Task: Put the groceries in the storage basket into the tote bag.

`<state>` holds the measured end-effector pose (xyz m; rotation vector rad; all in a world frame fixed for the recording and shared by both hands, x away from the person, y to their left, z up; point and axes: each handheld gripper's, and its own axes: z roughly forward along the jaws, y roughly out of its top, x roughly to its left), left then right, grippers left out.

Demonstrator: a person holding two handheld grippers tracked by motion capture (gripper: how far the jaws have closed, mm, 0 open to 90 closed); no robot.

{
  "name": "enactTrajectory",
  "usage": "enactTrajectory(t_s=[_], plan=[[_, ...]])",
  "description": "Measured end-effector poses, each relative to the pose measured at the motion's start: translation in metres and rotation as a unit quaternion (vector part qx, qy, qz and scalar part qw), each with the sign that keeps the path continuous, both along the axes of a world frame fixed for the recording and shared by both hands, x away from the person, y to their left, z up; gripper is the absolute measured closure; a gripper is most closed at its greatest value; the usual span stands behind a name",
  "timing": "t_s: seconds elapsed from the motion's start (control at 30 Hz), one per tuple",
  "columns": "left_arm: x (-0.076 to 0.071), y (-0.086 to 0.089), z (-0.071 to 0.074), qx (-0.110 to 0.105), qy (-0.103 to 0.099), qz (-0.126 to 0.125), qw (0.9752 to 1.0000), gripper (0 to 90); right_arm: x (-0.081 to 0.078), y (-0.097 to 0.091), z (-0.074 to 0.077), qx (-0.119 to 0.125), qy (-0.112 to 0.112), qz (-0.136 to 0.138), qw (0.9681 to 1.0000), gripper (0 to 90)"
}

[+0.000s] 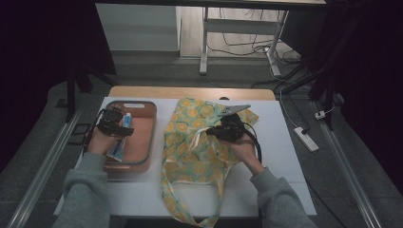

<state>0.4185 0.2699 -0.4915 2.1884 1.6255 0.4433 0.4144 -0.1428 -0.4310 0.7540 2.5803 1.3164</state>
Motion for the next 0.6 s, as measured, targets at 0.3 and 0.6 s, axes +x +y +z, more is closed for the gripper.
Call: enactTrajectory(t_s=[0.3,0.6], plan=[[0.005,-0.006,-0.006,0.032,0.021,0.003,0.9993,35.4,0.0,0.0,0.0,0.001,0.0,-0.002,1.0,88.3],[0.01,-0.013,-0.014,0.051,0.045,0.0,0.9977,43.9,-0.002,-0.001,0.0,-0.003,-0.002,-0.007,1.0,88.3]])
